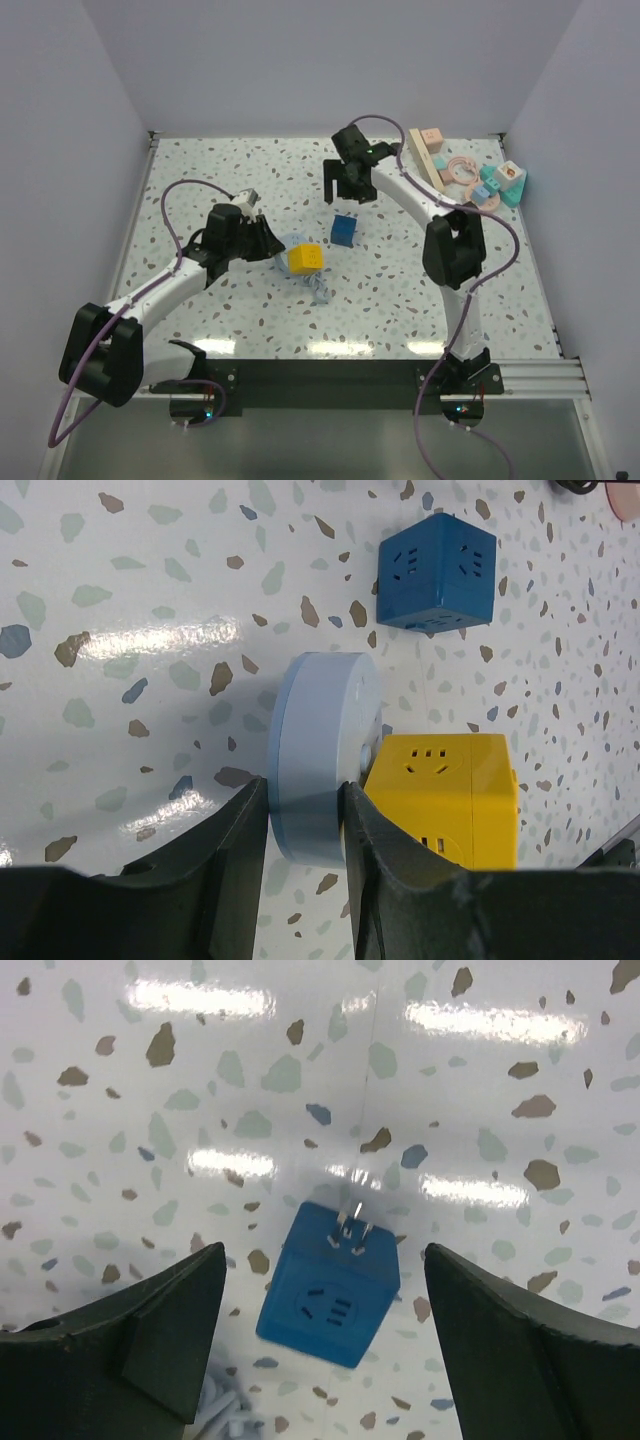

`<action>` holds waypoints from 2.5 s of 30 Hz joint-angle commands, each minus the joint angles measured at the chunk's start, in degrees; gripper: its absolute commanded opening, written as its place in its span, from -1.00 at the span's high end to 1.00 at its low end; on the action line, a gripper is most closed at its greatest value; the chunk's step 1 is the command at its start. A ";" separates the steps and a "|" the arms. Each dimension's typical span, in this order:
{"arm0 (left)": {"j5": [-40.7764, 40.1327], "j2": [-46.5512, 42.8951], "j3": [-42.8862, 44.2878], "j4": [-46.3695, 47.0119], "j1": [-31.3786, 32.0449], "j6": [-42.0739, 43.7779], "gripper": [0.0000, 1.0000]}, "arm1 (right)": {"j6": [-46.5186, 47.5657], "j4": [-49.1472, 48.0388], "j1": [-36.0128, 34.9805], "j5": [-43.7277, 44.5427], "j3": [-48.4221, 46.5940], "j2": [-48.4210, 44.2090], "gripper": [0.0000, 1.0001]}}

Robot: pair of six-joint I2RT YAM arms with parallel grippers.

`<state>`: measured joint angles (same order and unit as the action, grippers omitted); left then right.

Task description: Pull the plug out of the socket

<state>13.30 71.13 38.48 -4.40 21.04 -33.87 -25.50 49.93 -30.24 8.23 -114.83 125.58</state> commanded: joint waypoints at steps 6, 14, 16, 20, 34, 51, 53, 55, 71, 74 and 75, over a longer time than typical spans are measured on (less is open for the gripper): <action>1.11 -0.82 2.74 3.35 -0.12 -0.59 1.00 | -1.30 -10.79 -1.75 -21.13 20.93 -24.31 -0.87; 1.73 -0.56 2.92 3.44 -0.12 -0.67 1.00 | -5.44 -21.11 -7.46 -30.91 36.08 -33.04 -0.97; 2.17 -0.56 3.09 3.44 -0.12 -0.76 1.00 | -5.18 -20.93 -9.13 -30.20 35.90 -32.07 -0.97; 2.17 -0.91 3.44 3.17 -0.12 -1.02 1.00 | -5.09 -22.16 -10.37 -28.09 36.17 -29.78 -0.98; 1.99 -1.70 2.65 3.26 -0.12 -1.73 1.00 | -3.68 -20.57 -13.09 -26.95 36.51 -24.42 -0.98; 3.84 -2.67 1.86 5.63 -0.03 -3.31 1.00 | -7.82 -25.76 -13.18 -30.11 37.04 -17.91 0.20; 3.40 -2.75 1.60 5.37 -0.12 -3.05 0.95 | -7.12 -25.85 -13.18 -30.29 37.13 -18.53 0.61; 2.44 -2.75 1.25 5.02 -0.12 -2.96 0.53 | -6.76 -25.50 -13.18 -30.55 37.31 -18.97 0.90; 0.40 0.58 -2.88 8.27 -1.53 -5.15 -1.00 | -9.04 -31.90 -13.18 -33.89 39.94 -23.45 1.00; 1.37 2.95 -3.85 9.58 -1.70 -6.99 -1.00 | -9.66 -32.53 -13.18 -33.98 39.94 -23.36 1.00; 2.07 3.57 -4.11 10.63 -1.70 -7.61 -1.00 | -9.66 -32.53 -13.18 -33.98 39.77 -23.28 1.00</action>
<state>13.23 72.95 35.51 1.50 19.86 -38.83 -34.33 22.11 -43.38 -23.59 -74.61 105.95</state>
